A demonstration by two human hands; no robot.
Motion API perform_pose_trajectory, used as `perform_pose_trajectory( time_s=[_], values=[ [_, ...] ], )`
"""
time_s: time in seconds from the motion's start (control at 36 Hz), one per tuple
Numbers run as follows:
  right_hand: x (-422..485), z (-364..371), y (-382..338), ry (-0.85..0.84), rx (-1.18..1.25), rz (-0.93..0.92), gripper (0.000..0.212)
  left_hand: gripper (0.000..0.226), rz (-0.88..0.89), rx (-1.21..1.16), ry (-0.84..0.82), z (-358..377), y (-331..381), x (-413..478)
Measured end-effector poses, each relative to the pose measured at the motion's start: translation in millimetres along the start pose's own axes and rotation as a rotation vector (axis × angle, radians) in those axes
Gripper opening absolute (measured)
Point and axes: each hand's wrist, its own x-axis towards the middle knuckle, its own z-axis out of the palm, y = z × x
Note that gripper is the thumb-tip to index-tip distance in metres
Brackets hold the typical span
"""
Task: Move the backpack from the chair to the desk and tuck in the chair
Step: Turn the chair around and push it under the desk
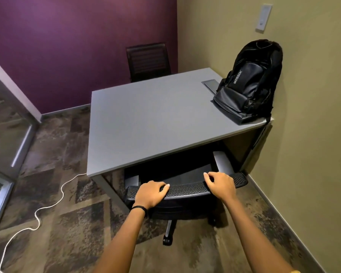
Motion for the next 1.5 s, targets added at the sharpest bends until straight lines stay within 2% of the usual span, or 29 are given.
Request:
perform_pose_trajectory(
  time_s=[0.28, 0.97, 1.08, 1.19, 1.28, 1.39, 1.5],
  values=[
    [40, -6, 24, -0.014, -0.020, -0.119, 0.036, 0.038, -0.059, -0.048, 0.005, 2, 19, 26],
    [111, -9, 37, -0.057, -0.027, -0.156, 0.037, 0.036, -0.103, -0.080, 0.088, 2, 25, 88],
    [127, -14, 40, -0.067, -0.027, -0.160, 0.045, 0.035, -0.088, -0.061, 0.095, 1, 28, 103],
    [145, -18, 46, -0.069, -0.034, -0.147, 0.036, 0.043, -0.076, -0.067, 0.087, 1, 32, 120],
    [158, -22, 48, -0.095, -0.058, -0.154, 0.041, 0.042, -0.063, -0.061, 0.044, -1, 34, 133],
    [175, -26, 50, -0.105, -0.089, -0.172, 0.045, 0.049, -0.014, -0.087, -0.118, -11, 30, 149],
    [192, -23, 57, -0.070, -0.090, -0.185, 0.035, 0.053, 0.007, -0.135, -0.168, -19, 24, 166]
  ],
)
